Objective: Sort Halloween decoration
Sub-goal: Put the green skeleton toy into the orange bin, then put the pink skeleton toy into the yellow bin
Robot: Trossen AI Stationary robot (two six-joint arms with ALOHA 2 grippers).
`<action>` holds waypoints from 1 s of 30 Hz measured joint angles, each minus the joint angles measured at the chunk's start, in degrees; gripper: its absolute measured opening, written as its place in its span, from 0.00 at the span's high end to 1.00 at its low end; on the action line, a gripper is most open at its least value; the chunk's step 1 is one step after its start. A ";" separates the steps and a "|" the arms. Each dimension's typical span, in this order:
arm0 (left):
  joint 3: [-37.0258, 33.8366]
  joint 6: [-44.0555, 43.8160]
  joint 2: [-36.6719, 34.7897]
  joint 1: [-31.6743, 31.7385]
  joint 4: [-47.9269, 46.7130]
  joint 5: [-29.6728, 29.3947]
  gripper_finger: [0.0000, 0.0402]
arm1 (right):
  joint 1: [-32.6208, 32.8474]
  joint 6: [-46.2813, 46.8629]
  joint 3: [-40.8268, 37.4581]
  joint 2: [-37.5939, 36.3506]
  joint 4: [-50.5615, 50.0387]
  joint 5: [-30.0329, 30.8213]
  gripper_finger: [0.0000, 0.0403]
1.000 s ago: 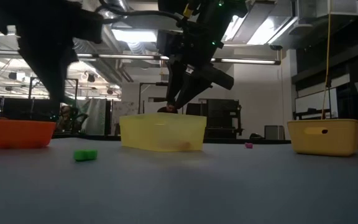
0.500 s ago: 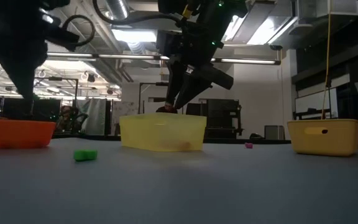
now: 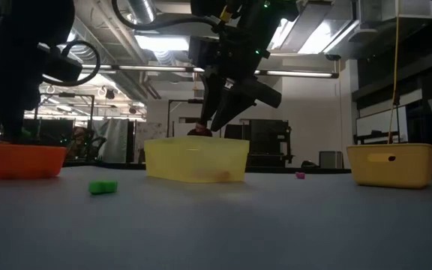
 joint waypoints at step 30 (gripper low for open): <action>1.15 -6.39 0.00 0.72 2.51 -0.42 0.58 | 0.07 1.57 -0.02 -1.47 -1.45 0.09 0.61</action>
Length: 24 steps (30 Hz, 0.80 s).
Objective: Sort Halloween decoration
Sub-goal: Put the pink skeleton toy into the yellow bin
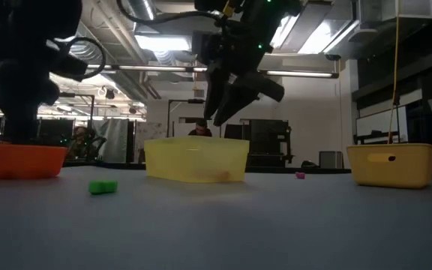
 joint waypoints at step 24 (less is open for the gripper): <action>17.09 43.25 0.02 30.18 19.86 -10.52 0.58 | -0.09 -0.50 0.00 -10.29 -11.64 0.58 0.61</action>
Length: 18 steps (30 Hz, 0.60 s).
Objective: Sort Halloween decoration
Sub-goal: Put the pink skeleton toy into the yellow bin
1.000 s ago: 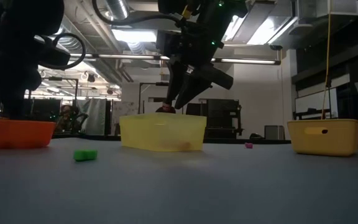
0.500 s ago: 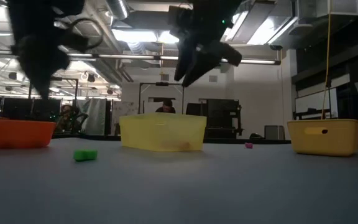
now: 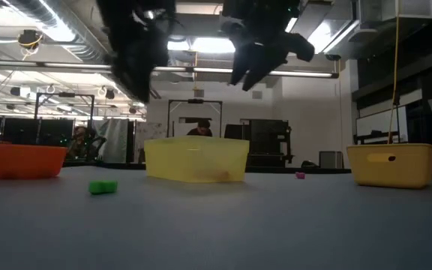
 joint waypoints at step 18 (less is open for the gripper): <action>-14.79 24.20 0.04 27.74 43.63 25.67 0.58 | -0.09 0.35 0.00 0.02 -6.23 0.90 0.61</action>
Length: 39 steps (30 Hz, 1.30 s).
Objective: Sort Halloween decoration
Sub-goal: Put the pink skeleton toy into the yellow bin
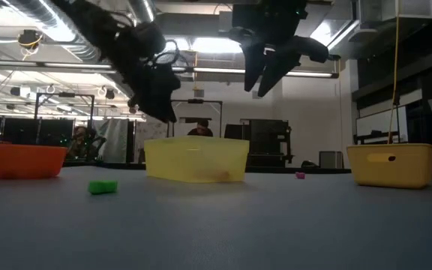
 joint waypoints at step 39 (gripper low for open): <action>-10.10 8.63 14.97 11.52 22.65 15.72 0.58 | -0.02 0.07 0.00 0.09 3.06 -1.65 0.61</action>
